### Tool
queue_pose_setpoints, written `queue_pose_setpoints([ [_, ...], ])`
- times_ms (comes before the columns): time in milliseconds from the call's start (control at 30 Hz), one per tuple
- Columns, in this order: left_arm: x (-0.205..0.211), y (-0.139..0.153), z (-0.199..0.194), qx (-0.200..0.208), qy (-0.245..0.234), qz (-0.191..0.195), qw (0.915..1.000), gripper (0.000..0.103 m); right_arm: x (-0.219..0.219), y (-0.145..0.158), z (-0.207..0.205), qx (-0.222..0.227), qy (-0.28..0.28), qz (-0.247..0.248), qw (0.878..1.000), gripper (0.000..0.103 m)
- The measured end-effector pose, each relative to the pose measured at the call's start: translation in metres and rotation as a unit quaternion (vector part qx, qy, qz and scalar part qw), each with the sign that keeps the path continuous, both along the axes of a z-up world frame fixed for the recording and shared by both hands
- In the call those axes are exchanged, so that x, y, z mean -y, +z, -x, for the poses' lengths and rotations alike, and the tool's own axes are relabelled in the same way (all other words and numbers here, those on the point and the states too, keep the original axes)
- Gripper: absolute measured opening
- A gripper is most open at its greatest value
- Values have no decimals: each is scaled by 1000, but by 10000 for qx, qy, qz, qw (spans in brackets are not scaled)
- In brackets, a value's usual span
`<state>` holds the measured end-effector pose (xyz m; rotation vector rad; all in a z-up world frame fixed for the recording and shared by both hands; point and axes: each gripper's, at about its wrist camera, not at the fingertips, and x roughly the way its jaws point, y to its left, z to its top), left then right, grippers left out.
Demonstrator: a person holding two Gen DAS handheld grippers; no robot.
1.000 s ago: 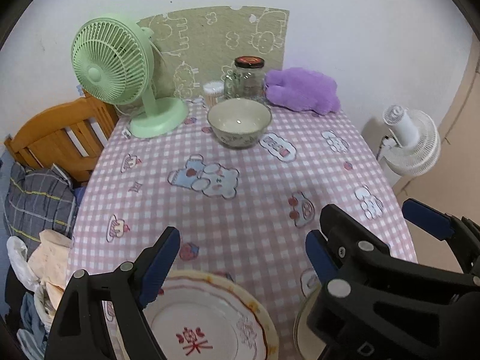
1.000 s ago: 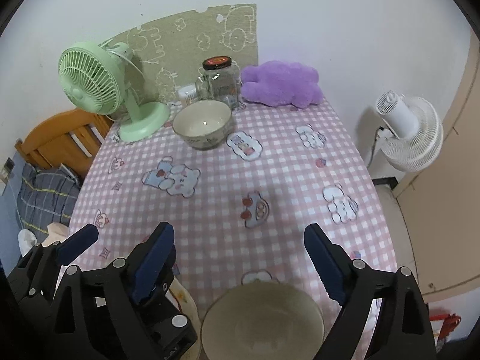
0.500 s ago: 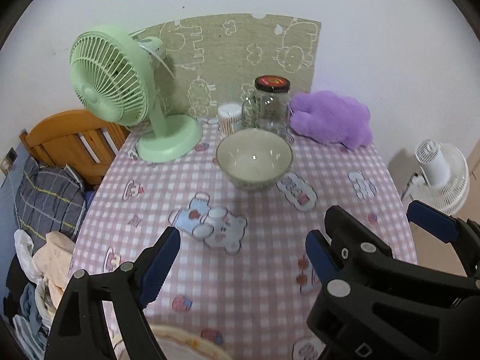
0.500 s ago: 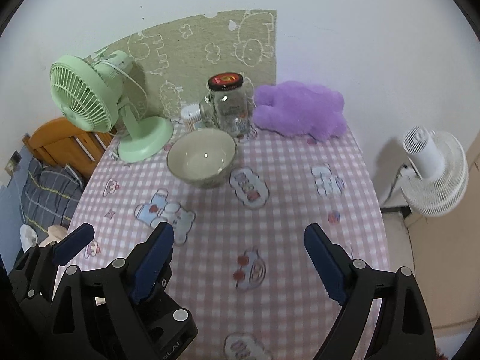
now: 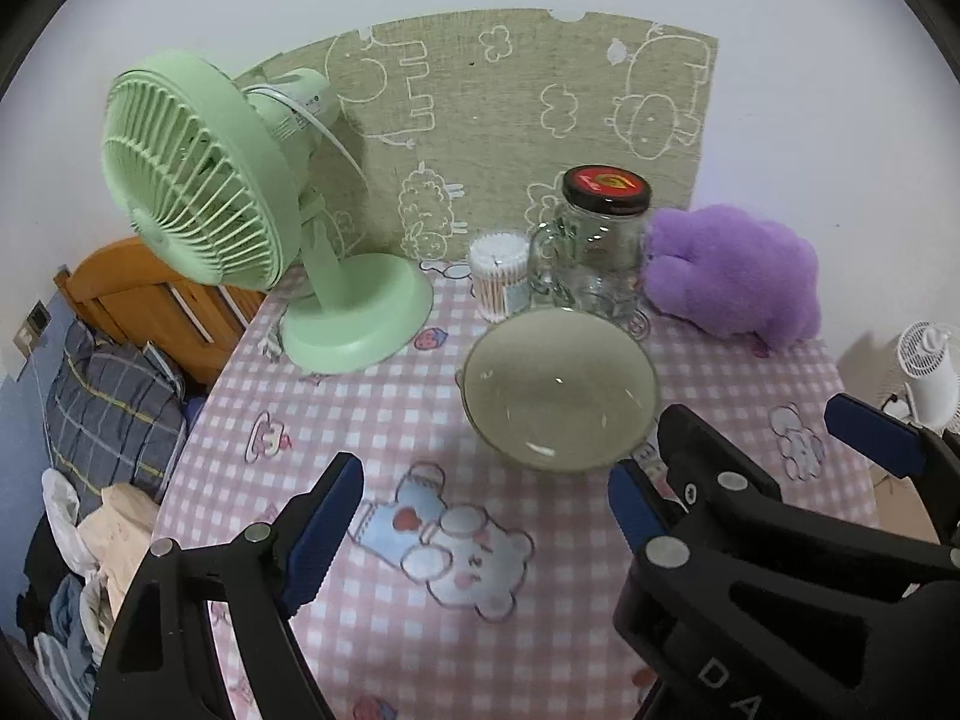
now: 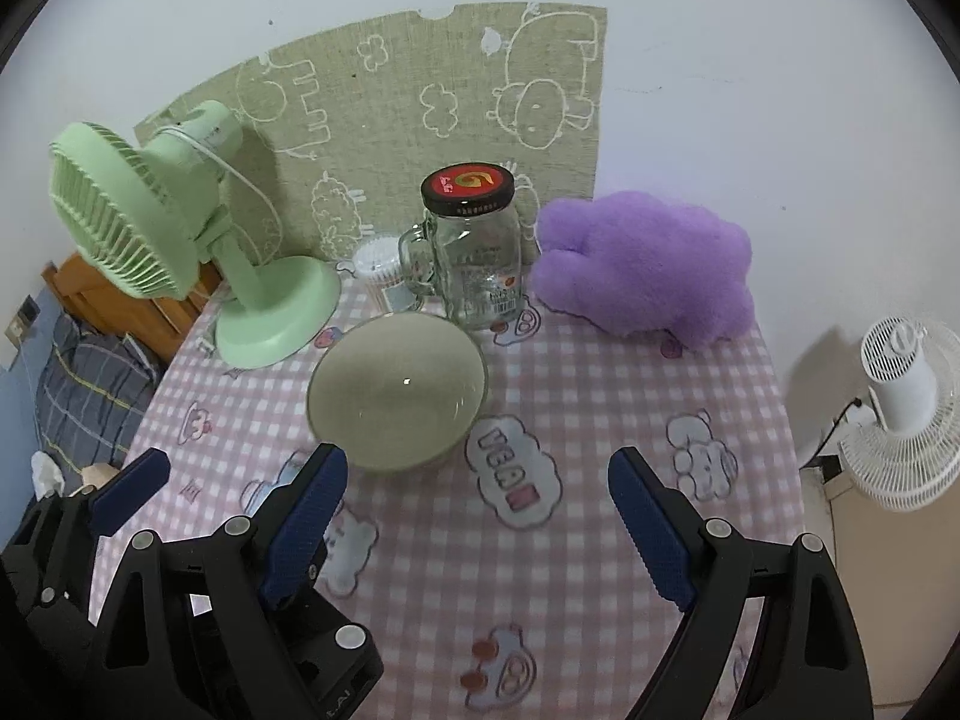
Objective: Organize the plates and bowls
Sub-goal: 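Move both grippers to the patterned bowl by the jar and grasp its rim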
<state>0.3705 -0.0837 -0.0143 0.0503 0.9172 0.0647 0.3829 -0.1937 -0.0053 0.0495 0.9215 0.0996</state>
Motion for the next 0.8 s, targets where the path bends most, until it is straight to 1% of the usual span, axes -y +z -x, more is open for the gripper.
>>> queue_pose_setpoints([
  [200, -8, -7, -30, 110, 4, 54, 9999, 84, -12, -2, -31, 168, 51, 80, 9998, 91],
  [333, -12, -16, -53, 123, 21, 54, 9999, 84, -17, -8, -55, 198, 42, 59, 9998, 91],
  [367, -12, -19, -59, 115, 27, 38, 9999, 83, -18, -10, -59, 191, 24, 49, 9998, 91],
  [433, -12, -26, -67, 105, 56, -44, 9999, 76, -17, -17, -69, 180, -39, 41, 9998, 90],
  [567, -15, -47, -80, -45, 232, -84, 9997, 70, -17, -34, -82, 65, -69, -16, 10000, 80],
  [633, -17, -56, -84, -119, 272, -70, 9995, 66, -17, -45, -87, -37, -51, -66, 10000, 76],
  [733, -20, -67, -89, -207, 301, 55, 9993, 62, -20, -57, -92, -126, 48, -131, 9998, 71],
  [767, -21, -70, -90, -219, 325, 70, 9992, 52, -21, -59, -94, -140, 63, -146, 9998, 71],
  [800, -21, -74, -91, -225, 357, 20, 9991, 45, -21, -62, -96, -146, 63, -151, 9998, 70],
])
